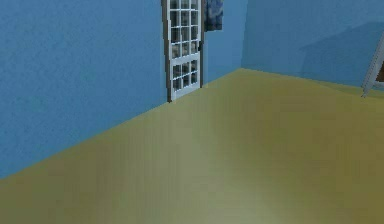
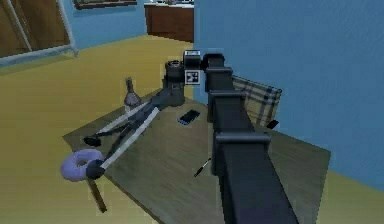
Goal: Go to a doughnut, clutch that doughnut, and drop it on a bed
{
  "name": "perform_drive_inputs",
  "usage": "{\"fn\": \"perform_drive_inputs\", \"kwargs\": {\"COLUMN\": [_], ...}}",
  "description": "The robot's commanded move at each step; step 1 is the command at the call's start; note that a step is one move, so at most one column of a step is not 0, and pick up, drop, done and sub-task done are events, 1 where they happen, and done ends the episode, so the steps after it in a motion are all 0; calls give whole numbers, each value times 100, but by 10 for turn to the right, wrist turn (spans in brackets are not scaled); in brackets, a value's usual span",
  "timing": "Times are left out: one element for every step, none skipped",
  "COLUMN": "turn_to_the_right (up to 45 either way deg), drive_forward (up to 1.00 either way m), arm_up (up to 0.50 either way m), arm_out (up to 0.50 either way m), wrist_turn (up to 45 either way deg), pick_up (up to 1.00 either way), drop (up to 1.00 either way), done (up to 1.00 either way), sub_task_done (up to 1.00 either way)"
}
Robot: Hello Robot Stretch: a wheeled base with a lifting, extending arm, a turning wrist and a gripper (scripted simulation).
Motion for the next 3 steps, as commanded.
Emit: {"fn": "perform_drive_inputs", "kwargs": {"turn_to_the_right": [0, 0, -450], "drive_forward": [0, 0, 0], "arm_up": [0, 0, 0], "arm_out": [0, -30, 0], "wrist_turn": [-120, 0, 0], "pick_up": [0, 0, 0], "drop": [0, 0, 0], "done": [0, 0, 0], "sub_task_done": [0, 0, 0]}}
